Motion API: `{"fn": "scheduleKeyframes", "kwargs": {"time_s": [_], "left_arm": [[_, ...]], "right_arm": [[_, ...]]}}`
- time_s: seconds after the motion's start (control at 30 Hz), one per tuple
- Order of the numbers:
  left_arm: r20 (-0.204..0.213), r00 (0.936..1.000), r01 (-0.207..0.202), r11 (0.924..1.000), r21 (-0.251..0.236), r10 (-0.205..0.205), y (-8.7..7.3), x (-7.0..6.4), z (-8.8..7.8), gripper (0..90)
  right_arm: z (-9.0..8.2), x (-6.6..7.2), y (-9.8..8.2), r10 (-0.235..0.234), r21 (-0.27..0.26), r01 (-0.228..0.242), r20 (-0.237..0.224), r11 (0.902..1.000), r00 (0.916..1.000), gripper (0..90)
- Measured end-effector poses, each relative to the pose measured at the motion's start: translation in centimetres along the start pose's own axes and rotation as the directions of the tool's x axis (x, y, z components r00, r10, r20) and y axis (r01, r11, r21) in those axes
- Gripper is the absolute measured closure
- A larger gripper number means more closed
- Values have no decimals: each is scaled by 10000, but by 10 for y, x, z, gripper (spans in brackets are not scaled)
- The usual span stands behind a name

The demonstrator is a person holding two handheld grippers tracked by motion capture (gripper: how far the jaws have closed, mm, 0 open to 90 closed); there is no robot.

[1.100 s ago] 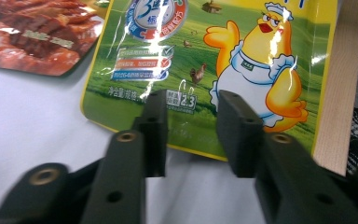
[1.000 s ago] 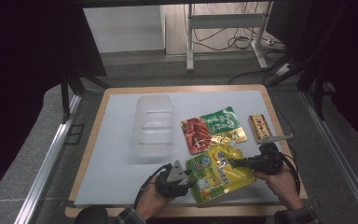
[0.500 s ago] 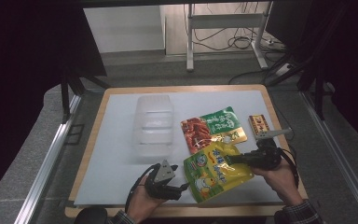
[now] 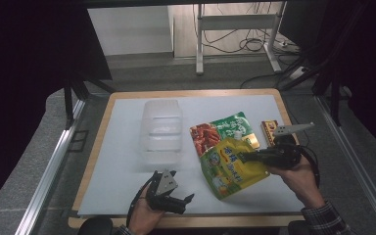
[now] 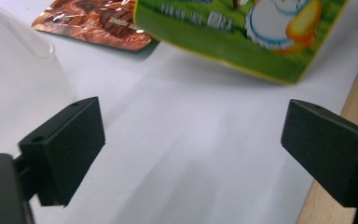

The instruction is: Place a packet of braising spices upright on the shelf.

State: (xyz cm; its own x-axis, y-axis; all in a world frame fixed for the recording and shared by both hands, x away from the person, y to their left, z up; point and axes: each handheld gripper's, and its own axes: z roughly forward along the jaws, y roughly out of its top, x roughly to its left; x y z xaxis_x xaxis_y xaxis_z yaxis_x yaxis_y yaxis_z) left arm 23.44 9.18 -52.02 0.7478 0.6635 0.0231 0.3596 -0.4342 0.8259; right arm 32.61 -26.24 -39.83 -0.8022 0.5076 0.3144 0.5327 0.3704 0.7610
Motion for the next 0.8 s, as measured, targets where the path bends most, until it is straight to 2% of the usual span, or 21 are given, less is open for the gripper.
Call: {"fn": "scheduleKeyframes", "kwargs": {"time_s": [0.1, 0.3, 0.57, 0.67, 0.8], "left_arm": [[-58, 10000, -75, 10000, 10, 75, -2, 0, 0, 36], [-212, 9984, -529, 9986, 30, 529, -4, 0, -2, 12], [-261, 9996, -157, 9982, -584, 142, -6, 3, -13, 0], [-283, 9996, -28, 9968, -804, 5, -7, 5, -16, 0], [-242, 9997, 36, 9965, -836, -56, -9, 6, -18, 0]], "right_arm": [[-3, 3, 8, -187, -54, 188, 180, 9998, 9997, 880], [-6, 6, 20, -466, -90, 470, 395, 9989, 9981, 881], [-10, 3, 32, -728, -177, 744, 774, 9971, 9943, 881], [-12, 1, 37, -792, -302, 818, 777, 9962, 9938, 881], [-13, -1, 45, -966, -363, 1000, 855, 9943, 9916, 880]]}}
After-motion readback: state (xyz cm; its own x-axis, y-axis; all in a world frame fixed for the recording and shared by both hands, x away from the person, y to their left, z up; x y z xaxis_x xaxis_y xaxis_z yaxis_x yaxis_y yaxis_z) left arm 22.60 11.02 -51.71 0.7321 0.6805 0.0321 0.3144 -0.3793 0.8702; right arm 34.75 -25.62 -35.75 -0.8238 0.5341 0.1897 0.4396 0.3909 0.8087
